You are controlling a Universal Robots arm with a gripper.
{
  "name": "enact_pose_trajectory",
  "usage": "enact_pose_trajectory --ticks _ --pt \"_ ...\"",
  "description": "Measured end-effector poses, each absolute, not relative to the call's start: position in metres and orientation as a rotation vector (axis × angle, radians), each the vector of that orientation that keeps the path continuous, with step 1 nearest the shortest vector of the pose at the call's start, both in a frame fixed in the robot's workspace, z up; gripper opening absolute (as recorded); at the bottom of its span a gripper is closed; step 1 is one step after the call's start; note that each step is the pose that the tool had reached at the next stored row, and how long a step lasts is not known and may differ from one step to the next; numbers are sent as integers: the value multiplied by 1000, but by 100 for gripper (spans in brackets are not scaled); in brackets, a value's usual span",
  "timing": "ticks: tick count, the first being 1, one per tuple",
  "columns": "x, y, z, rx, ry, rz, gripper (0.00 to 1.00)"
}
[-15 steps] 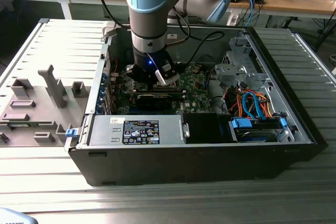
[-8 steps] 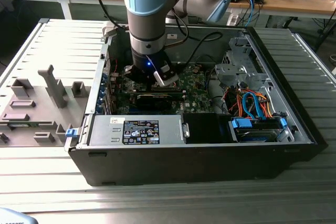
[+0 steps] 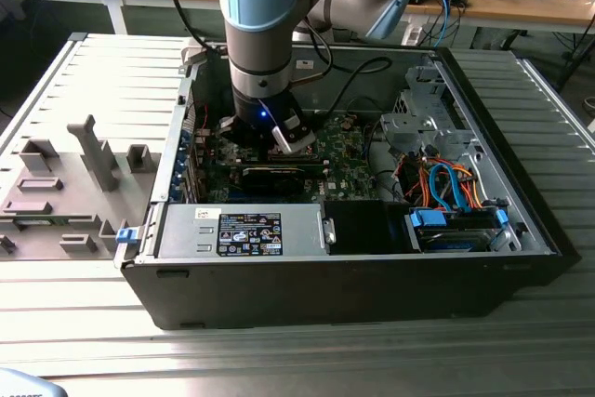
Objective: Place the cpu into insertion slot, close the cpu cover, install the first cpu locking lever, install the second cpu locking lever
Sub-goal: 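Install the second cpu locking lever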
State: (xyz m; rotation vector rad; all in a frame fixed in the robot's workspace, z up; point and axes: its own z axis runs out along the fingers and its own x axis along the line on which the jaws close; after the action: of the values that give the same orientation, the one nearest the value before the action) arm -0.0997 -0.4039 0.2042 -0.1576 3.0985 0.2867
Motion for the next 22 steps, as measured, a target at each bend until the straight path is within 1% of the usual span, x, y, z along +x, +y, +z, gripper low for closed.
enact_pose_trajectory --ticks 9,16,22 --pt "-100 -395 201 -181 3097 300 11" --pt "-100 -395 201 -200 3095 314 11" --pt "-100 -395 219 -201 3096 299 11"
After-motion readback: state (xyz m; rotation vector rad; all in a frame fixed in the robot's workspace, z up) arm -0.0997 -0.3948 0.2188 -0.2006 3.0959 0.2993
